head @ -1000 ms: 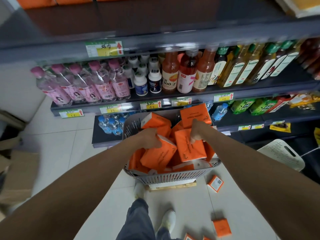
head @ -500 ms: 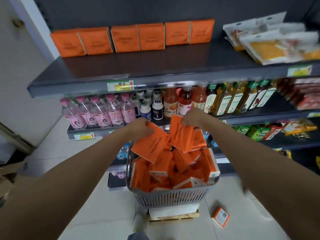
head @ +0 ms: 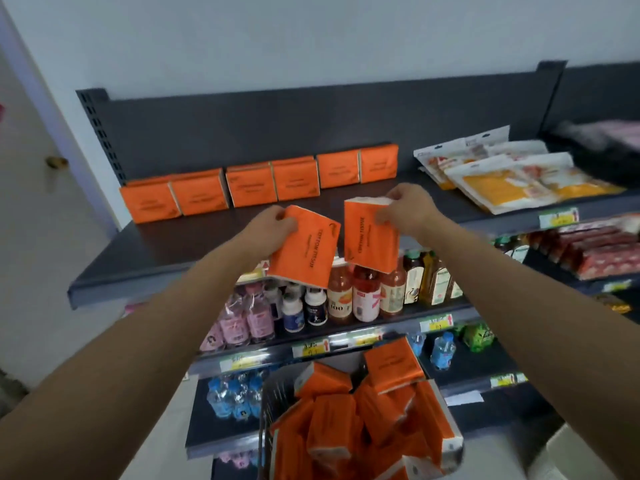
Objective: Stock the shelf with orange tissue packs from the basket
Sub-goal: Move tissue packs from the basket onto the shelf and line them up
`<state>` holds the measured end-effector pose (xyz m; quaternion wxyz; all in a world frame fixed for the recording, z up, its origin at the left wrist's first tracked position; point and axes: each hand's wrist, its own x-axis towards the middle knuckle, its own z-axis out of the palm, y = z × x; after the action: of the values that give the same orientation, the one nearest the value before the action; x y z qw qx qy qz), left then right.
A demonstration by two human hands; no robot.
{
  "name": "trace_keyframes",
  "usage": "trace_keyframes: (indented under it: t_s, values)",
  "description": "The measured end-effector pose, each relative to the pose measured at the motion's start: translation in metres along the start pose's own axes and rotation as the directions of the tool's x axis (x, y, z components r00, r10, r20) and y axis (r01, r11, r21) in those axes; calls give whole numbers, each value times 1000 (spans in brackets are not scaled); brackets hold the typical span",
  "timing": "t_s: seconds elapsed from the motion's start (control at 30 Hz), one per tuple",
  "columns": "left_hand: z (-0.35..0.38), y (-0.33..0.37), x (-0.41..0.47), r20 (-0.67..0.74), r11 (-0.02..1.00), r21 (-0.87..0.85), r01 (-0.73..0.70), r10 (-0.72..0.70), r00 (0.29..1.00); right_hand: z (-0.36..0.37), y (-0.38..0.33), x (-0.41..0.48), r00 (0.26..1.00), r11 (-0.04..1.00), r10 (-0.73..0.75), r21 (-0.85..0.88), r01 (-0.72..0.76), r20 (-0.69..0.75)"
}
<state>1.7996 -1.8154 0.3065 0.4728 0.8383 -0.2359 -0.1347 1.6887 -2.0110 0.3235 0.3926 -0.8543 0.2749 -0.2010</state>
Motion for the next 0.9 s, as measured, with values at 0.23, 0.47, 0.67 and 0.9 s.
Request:
trace_keyframes:
  t_s: [0.23, 0.47, 0.67, 0.9]
  values:
    - [-14, 12, 45, 147, 934, -345, 92, -43, 988, -5, -21, 36, 995, 997, 78, -23, -77, 59]
    - [-19, 6, 93, 140, 919, -375, 122, -75, 987, -7, -29, 71, 989, 991, 132, 31, -131, -64]
    - [-9, 10, 127, 99, 961, -254, 114, -91, 991, -9, -29, 109, 979, 986, 139, -69, -150, -146]
    - [12, 28, 173, -42, 1000, 0, -17, 17, 999, -12, -21, 156, 980, 909, -142, -411, 73, -141]
